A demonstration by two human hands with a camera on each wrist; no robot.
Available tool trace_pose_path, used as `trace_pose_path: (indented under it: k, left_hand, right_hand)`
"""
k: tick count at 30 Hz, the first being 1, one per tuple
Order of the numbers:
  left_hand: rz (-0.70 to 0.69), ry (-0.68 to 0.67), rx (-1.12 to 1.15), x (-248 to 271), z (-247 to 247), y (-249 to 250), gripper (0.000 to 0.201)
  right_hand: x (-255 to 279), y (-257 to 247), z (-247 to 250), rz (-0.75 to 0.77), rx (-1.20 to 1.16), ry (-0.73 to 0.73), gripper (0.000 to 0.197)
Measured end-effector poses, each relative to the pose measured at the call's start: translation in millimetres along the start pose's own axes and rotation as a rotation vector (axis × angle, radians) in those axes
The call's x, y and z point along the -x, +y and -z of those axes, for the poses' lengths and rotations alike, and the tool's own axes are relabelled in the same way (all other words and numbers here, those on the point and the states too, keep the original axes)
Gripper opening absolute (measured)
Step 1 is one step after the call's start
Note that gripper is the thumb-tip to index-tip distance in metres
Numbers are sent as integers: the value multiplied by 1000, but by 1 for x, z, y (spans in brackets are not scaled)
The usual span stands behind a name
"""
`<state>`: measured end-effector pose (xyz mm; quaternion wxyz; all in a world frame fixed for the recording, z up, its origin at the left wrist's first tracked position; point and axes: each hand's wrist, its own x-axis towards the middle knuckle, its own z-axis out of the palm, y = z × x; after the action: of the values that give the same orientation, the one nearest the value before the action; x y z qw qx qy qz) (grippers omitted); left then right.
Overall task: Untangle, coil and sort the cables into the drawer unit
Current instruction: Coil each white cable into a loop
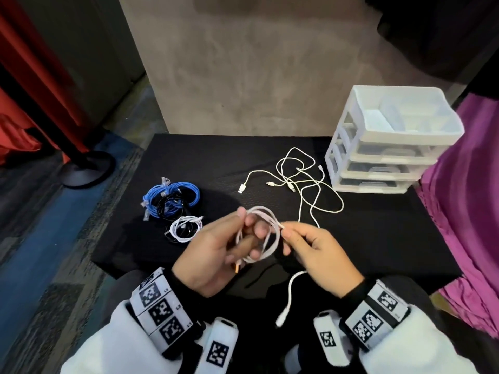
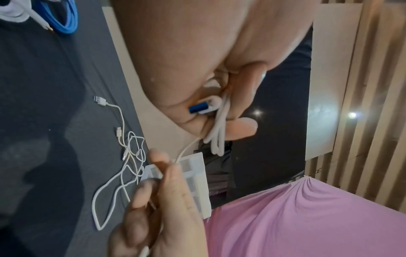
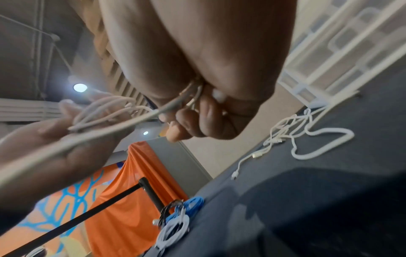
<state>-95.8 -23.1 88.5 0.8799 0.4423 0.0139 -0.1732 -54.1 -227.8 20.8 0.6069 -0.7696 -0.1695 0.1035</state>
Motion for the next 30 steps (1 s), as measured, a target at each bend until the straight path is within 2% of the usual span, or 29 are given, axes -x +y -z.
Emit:
trace_pose_path:
  k: [3,6,10,13,15,18,20,22,24,25,26,28,30]
  left_hand:
    - [9,90,135,0,4,7,29]
    - [-83,164,55,-4,8,13,28]
    - [-282,372,-202,-15,6,8,26]
    - [-320,434,-416,-17,7,10,25]
    - [-313,419,-448,-16,9,13,27]
    - [-294,358,-454,-11,6,18,29]
    - [-260,288,-408,-6,0,18,26]
    - [-210,203,-340,-1,-7,16,23]
    - [-151,126,-280,4,-15,15,22]
    - [-122,93,-250,7,-18,14,21]
    - [-94,64,-222,9,-21,14,20]
    - [-45,22,-155,13,-25,16,20]
    - [-14,-1,-37,14,-26,22,24]
  right_hand:
    - [15,16,-19,-60,-37,17,26]
    - [29,22,-36,-113,-3,11,24]
    - [49,11,-53,-138,106,-228,24]
    - [59,-10,-56,-140,106,-338,24]
    - [56,-17,-52,-89,145,-278,21]
    - [39,-10,-43,6,229,46,10]
    - [27,-11,-37,55,318,228,36]
    - [15,-22,-31,113,454,328,68]
    - [5,-36,-25,172,609,385,84]
    - [-1,-41,-23,197,688,399,84]
    - [-6,-44,-21,209,753,402,80]
    - [-12,-40,-19,225,785,370,55]
    - [-14,-27,-21,225,666,300,24]
